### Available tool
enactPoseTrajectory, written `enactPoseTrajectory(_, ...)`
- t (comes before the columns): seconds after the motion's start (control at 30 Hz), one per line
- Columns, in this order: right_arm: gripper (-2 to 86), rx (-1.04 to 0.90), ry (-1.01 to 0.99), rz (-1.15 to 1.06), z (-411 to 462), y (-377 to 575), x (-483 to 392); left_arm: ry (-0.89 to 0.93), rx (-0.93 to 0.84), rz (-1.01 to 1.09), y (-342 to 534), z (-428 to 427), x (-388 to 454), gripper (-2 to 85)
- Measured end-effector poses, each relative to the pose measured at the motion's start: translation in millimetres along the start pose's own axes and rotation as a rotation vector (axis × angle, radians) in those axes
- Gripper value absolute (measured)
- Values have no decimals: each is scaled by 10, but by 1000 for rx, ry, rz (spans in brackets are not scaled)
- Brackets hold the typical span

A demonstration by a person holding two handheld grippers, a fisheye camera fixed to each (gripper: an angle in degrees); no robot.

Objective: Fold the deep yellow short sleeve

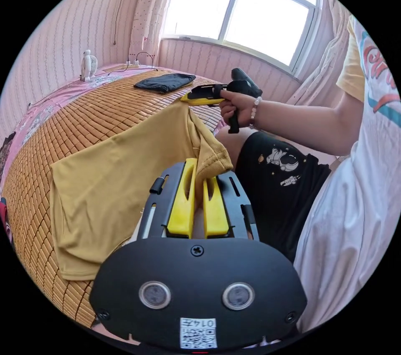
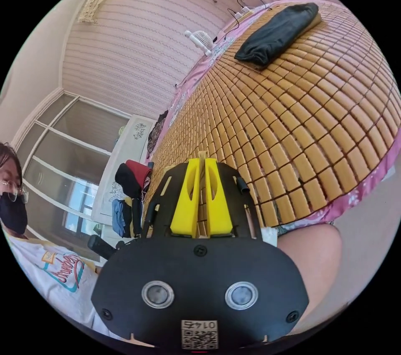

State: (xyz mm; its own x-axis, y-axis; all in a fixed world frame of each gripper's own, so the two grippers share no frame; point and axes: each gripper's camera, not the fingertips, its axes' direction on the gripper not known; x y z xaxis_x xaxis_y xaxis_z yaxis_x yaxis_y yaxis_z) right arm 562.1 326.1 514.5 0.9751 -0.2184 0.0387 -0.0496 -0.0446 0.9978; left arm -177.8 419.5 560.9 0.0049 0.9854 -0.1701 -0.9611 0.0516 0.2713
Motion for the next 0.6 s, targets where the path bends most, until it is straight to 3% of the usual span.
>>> enactPoseTrajectory(0.13,14,44,63,-85,-389,-121,-358,68,143,-58,-115,-154,-50,-8)
enactPoseTrajectory(0.27,18,-28,41,-179,-72,-333,-826,28,245,-155,-64,-481,-189,-6)
enactPoseTrajectory(0.43,54,-204,-3,-342,1291,-579,-1628,-159,278,-357,220,-871,-580,19)
enactPoseTrajectory(0.6,82,-359,197,-411,2401,-492,-1816,-332,122,-684,664,-894,-1188,92)
